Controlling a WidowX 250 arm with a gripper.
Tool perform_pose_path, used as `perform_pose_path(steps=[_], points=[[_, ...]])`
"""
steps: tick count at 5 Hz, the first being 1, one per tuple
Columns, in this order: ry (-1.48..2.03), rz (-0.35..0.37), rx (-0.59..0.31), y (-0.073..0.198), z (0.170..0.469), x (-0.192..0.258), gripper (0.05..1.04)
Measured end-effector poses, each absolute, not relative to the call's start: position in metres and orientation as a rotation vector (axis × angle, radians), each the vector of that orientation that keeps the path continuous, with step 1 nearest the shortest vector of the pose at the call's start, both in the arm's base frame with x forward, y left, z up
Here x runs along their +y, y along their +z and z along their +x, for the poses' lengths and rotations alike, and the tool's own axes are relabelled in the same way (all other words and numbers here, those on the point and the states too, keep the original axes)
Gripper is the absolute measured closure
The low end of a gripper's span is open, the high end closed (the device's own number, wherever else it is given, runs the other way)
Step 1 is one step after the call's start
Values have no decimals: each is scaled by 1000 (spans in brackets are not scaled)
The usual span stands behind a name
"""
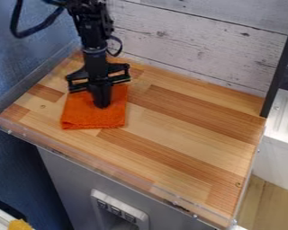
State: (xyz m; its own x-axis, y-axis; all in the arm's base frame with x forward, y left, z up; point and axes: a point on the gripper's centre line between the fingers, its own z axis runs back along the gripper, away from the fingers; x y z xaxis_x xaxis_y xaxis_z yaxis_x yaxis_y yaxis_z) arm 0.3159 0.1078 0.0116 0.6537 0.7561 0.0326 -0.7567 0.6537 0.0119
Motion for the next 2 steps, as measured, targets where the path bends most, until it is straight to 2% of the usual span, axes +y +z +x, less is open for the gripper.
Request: perform_pose_path(steps=[2], points=[[760, 27, -22, 10, 320, 98, 1021]])
